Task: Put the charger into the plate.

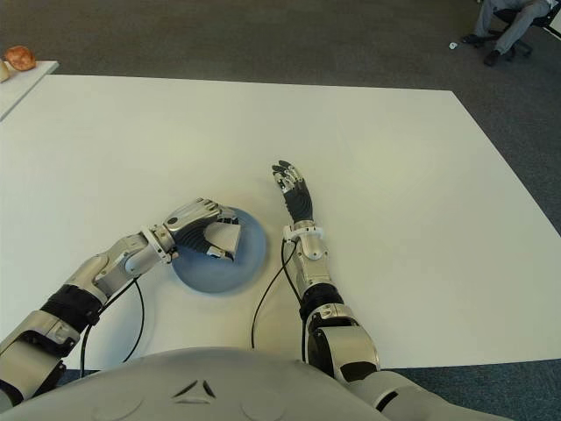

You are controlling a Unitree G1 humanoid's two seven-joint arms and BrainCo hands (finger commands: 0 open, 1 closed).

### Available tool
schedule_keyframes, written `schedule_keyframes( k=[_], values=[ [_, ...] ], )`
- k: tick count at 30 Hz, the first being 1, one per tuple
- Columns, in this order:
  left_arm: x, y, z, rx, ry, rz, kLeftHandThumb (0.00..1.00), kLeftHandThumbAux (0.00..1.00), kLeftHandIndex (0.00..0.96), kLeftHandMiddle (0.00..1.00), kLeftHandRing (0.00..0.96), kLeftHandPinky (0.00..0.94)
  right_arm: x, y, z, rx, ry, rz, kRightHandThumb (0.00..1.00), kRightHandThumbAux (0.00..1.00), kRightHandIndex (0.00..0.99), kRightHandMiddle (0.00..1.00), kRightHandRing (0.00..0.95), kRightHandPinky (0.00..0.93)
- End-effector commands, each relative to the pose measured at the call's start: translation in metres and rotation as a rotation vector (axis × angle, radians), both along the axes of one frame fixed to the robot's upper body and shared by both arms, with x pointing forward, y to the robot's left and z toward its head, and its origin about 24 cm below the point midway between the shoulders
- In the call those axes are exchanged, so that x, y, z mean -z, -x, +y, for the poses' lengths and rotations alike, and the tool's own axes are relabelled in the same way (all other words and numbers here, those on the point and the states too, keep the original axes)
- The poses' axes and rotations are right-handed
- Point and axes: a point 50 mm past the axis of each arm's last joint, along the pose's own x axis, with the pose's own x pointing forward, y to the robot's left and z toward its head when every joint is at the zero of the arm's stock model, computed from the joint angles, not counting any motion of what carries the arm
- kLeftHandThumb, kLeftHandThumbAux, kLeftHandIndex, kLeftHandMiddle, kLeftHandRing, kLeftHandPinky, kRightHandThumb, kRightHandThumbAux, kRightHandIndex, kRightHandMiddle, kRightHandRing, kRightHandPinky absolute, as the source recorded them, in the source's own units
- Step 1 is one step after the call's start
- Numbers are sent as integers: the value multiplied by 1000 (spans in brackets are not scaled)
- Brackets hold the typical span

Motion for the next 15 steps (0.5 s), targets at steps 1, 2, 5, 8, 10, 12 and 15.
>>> schedule_keyframes(
  k=[1,2,5,8,10,12,15],
  values=[
    [2,-1,-2,12,-9,-5,855,667,402,536,850,805,41,34,-2,17,-3,214,0,430,175,269,214,85],
    [3,-1,-2,11,-11,-5,855,667,401,536,851,805,40,34,-2,17,-3,213,0,430,176,270,215,88],
    [4,-2,0,9,-18,-6,855,667,401,536,851,800,40,34,-1,17,-4,212,0,429,176,271,216,89],
    [5,-4,1,8,-18,-15,855,667,401,536,851,795,40,34,-1,17,-5,211,0,428,175,270,215,91],
    [5,-4,2,9,-15,-21,854,667,401,536,847,797,40,34,-1,17,-5,211,0,428,175,271,215,94],
    [4,-7,3,21,-24,-21,854,667,401,539,839,794,40,34,-1,18,-6,210,0,428,175,271,216,95],
    [-13,-8,5,111,-133,19,713,541,270,328,406,421,40,34,0,18,-11,213,0,431,174,271,217,89]
  ],
)
